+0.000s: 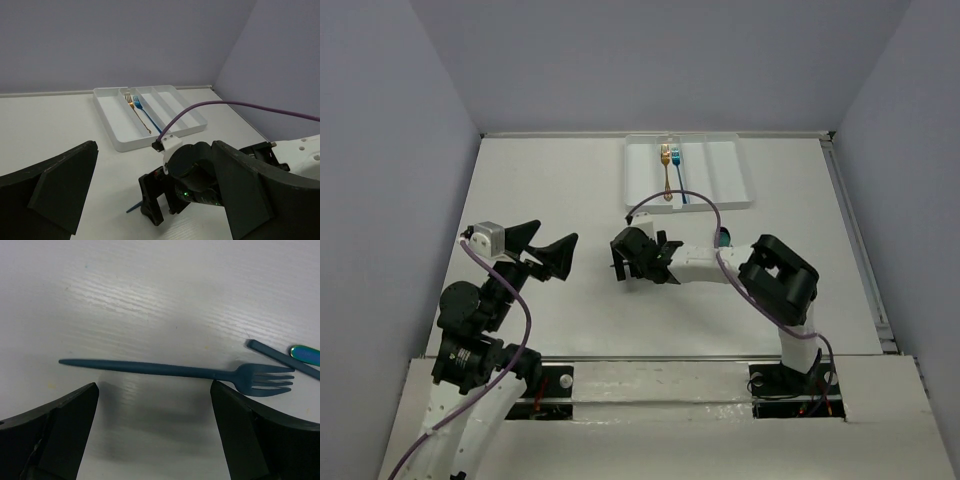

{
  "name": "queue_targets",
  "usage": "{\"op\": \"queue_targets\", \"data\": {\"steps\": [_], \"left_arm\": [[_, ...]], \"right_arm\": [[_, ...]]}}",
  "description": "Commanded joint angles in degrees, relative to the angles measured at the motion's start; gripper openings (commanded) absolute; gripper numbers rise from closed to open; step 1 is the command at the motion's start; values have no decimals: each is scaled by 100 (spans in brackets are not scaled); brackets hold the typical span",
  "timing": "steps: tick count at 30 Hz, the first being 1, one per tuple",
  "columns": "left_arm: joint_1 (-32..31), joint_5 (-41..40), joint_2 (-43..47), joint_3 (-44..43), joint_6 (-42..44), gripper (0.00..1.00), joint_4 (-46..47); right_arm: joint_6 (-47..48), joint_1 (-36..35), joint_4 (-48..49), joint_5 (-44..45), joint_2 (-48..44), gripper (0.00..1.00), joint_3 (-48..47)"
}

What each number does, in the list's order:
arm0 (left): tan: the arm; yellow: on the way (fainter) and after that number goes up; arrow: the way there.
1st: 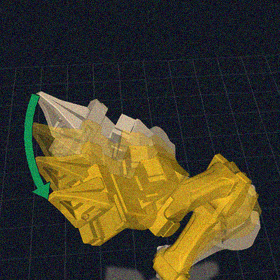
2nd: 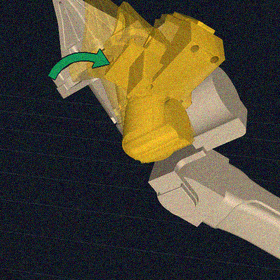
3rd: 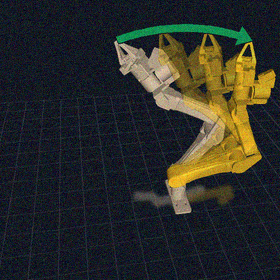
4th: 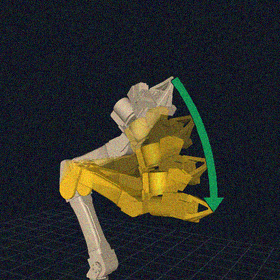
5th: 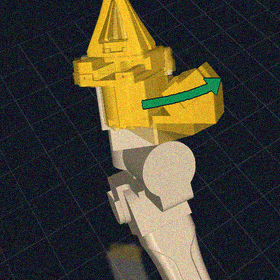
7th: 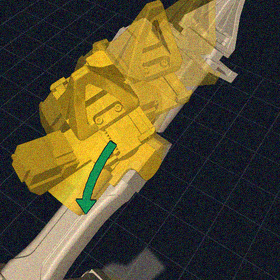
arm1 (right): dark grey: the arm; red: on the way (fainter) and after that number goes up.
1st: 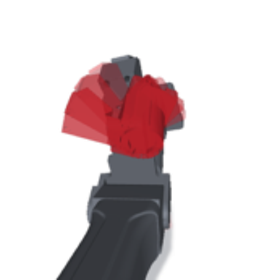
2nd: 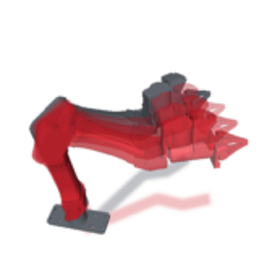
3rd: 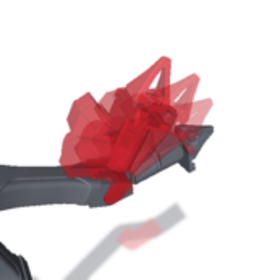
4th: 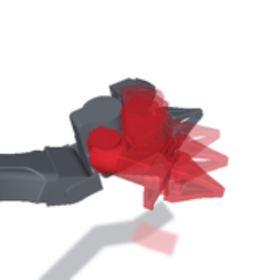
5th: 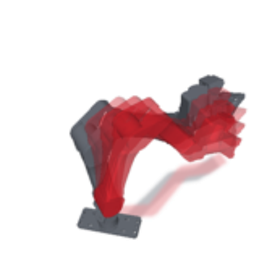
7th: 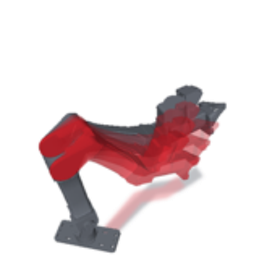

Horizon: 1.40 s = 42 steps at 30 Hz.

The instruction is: Sort the eating utensils into containers

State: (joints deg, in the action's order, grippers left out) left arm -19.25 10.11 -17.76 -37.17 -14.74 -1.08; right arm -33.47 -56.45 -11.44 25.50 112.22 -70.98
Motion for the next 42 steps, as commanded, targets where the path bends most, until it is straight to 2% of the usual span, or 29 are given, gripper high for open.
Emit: {"op": "queue_targets", "data": {"steps": [1,8,14,20,28,29,30,34,37,41,42], "left_arm": [[35,88,0,-142,-29,99,319],[35,132,18,-133,-37,99,337],[35,132,18,-133,-46,99,337],[35,141,27,-133,-46,99,337],[35,193,18,-124,-55,99,354],[35,193,9,-124,-55,99,354],[35,202,9,-124,-46,99,354],[35,211,9,-124,-55,99,363],[35,219,18,-124,-64,99,372],[35,220,27,-124,-73,99,372],[35,211,9,-124,-73,99,372]], "right_arm": [[-264,81,-350,43,449,100,-346],[-678,81,563,-291,-112,100,268],[-1038,195,696,61,-131,100,296],[-1197,195,354,683,212,100,-239],[-1513,195,-657,1388,888,85,-1128],[-1504,248,-684,1370,950,77,-1155],[-1382,248,-640,1179,950,76,-1137],[-1110,117,-342,536,635,81,-839],[-767,-7,-315,150,136,81,-575],[-293,-7,-139,-88,-323,71,-390],[-178,54,-191,-123,-315,64,-564]]}}
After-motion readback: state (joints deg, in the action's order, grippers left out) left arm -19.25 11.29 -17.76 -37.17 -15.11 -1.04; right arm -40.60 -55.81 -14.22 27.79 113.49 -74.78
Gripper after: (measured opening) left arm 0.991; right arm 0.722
